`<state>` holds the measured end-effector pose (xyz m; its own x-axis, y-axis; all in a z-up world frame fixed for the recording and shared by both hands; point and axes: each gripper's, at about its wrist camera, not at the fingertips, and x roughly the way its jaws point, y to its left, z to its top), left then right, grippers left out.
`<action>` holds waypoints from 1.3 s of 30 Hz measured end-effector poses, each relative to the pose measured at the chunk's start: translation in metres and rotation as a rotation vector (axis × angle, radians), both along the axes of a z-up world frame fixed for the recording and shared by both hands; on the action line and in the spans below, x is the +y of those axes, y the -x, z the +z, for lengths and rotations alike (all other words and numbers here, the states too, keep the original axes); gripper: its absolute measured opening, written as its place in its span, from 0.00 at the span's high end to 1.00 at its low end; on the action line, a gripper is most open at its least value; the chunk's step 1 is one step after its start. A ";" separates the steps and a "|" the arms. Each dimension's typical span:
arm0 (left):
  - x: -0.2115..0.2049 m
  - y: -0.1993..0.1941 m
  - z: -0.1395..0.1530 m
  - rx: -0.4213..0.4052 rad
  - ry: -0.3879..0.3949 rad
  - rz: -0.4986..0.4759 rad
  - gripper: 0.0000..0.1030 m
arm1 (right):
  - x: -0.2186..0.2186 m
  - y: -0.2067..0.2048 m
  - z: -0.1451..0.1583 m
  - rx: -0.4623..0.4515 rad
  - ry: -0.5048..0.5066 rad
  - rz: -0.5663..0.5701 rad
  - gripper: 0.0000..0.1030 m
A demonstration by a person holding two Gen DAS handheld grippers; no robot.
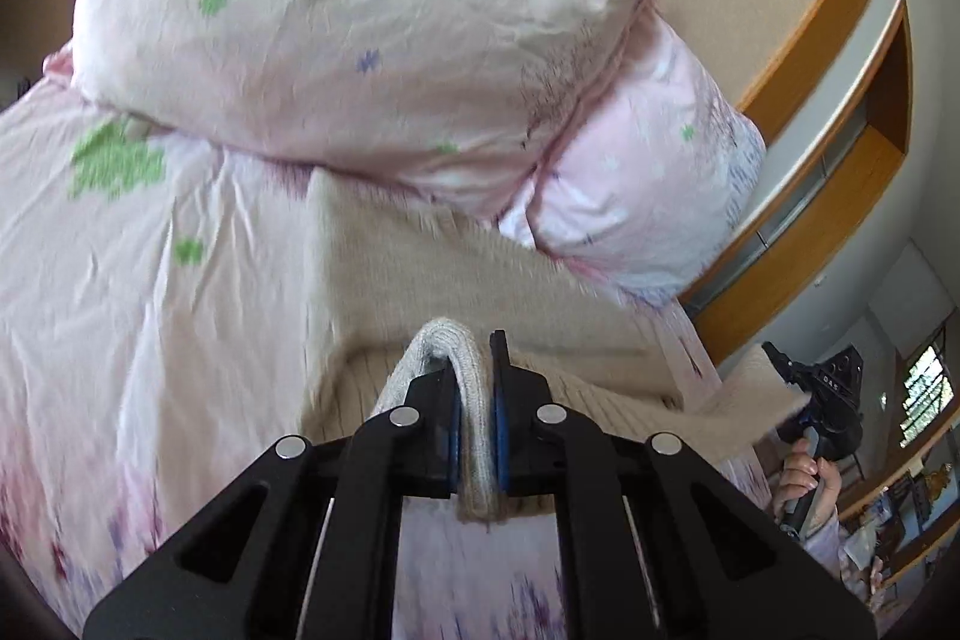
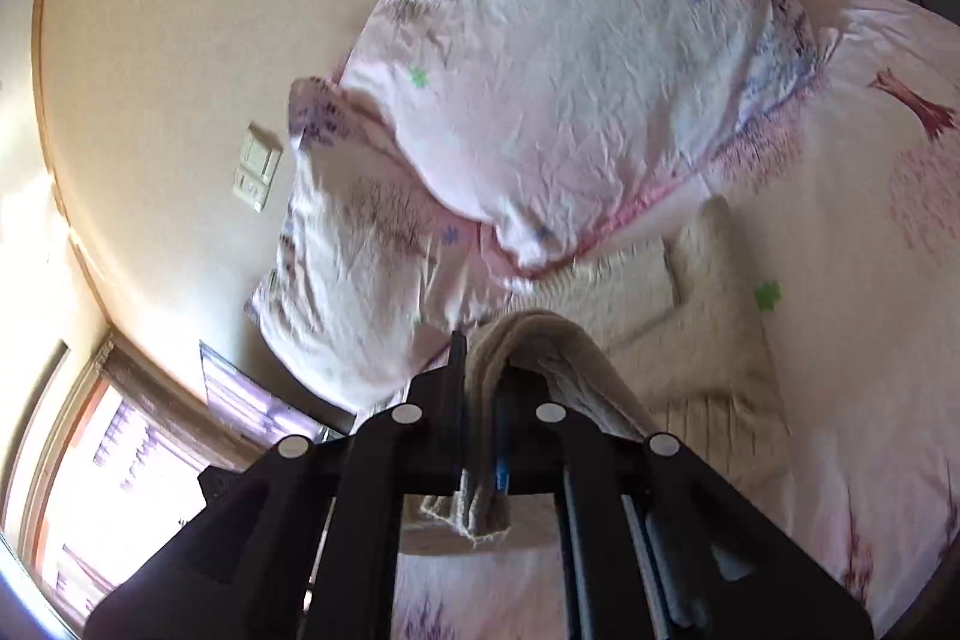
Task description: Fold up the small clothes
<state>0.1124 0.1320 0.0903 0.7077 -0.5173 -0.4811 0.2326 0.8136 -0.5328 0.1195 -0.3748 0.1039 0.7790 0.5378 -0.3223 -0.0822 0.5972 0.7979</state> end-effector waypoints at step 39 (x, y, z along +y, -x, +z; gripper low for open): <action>-0.281 -0.167 -0.032 0.373 0.685 -0.601 0.73 | -0.070 -0.048 -0.034 0.178 0.204 -0.234 0.31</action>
